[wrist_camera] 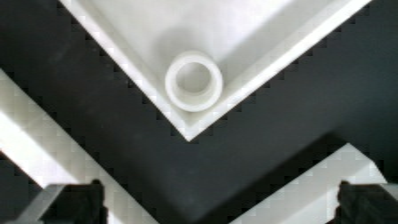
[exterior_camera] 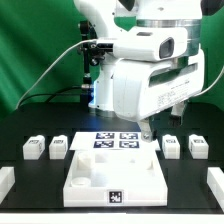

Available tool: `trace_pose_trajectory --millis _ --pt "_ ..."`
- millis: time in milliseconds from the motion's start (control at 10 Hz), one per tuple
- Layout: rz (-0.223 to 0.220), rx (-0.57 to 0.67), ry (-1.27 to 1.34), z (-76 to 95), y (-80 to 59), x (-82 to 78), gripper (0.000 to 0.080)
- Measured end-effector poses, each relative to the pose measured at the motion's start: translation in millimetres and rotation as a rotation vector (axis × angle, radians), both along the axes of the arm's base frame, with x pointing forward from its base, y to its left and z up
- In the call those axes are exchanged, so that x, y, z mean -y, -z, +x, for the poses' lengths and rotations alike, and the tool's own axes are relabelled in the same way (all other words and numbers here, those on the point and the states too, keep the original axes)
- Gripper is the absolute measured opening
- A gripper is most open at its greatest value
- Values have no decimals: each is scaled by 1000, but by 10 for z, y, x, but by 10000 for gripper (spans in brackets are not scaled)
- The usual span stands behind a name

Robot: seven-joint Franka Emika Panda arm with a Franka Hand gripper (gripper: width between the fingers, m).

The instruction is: Assemble one leg

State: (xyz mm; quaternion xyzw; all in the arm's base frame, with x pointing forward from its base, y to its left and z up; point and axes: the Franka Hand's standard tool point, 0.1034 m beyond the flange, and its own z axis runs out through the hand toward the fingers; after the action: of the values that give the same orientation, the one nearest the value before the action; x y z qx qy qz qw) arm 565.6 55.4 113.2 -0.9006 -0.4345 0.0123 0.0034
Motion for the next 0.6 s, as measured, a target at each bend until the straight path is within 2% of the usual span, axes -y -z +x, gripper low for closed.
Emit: trace_pose_trajectory --millis 400,600 --pt "1 -1 -45 -4 3 0 650" --pt "-7 15 -222 -210 37 33 650"
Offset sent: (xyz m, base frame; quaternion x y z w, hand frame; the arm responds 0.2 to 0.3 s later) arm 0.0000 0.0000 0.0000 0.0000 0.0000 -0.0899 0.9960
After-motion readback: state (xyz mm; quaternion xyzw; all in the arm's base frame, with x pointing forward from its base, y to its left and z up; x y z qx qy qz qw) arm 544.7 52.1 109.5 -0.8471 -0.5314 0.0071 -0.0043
